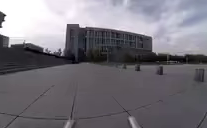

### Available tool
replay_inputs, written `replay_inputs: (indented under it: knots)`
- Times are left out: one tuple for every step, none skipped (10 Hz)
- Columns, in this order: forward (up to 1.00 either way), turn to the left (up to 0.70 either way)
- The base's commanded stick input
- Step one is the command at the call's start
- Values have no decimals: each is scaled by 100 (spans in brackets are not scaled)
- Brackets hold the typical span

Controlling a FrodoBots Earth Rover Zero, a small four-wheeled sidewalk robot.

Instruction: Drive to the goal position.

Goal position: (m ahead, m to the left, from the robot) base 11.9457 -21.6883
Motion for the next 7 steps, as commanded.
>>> replay_inputs:
  knots:
    - [100, 27]
    - [100, 27]
    - [100, 18]
    - [100, 0]
    - [100, 0]
    - [100, 0]
    - [100, 0]
